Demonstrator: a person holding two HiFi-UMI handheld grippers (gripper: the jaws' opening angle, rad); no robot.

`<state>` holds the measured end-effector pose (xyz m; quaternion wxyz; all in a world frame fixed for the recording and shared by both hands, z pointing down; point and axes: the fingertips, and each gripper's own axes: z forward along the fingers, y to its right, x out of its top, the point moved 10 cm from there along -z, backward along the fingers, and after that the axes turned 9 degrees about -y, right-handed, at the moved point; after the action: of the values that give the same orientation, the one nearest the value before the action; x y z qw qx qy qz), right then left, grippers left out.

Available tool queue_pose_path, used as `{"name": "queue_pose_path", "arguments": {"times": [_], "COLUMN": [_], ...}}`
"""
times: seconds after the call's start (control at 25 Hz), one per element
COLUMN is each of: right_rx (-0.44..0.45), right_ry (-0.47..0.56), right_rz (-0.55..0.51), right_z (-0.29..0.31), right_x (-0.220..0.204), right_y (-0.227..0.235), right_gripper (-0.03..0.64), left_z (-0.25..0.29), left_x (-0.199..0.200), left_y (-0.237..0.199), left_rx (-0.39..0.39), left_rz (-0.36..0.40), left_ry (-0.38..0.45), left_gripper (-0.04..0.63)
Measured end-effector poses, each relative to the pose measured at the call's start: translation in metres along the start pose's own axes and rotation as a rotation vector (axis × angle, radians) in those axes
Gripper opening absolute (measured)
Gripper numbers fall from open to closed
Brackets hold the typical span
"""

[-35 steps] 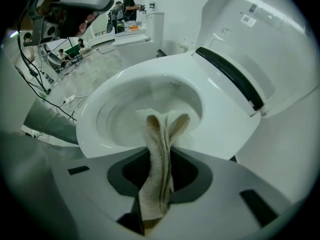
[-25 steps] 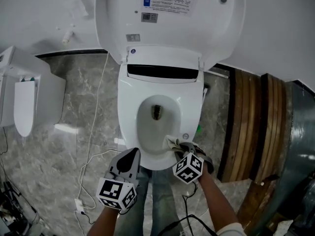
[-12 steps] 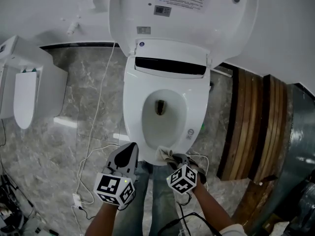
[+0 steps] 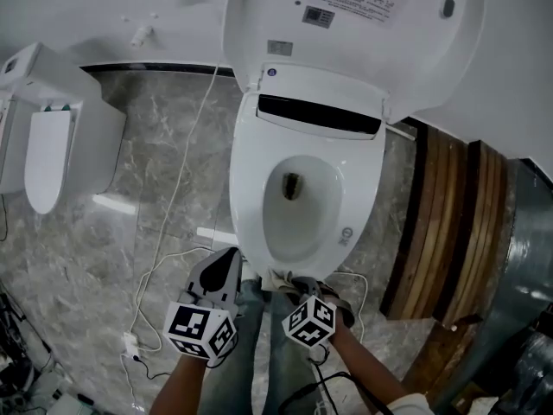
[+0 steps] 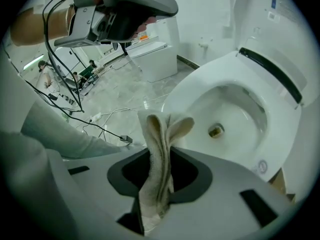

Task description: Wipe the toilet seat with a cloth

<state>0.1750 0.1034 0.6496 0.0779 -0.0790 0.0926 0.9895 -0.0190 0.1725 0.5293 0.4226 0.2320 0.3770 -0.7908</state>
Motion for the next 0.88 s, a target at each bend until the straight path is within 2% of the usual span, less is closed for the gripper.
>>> {"name": "queue_pose_path", "arguments": {"times": [0.44, 0.88], "right_rx": [0.035, -0.064], "right_ry": [-0.018, -0.012], "right_rz": [-0.079, -0.144], "right_z": [0.011, 0.013], "right_x": [0.059, 0.122], "right_y": [-0.003, 0.034], "right_gripper": [0.097, 0.095], "left_z": [-0.015, -0.029], "left_x": [-0.002, 0.001], "left_y": [-0.032, -0.070], "left_rx": [0.029, 0.089], "left_rz": [-0.039, -0.090], "left_ry": [0.010, 0.033], "left_gripper": [0.009, 0.009]}}
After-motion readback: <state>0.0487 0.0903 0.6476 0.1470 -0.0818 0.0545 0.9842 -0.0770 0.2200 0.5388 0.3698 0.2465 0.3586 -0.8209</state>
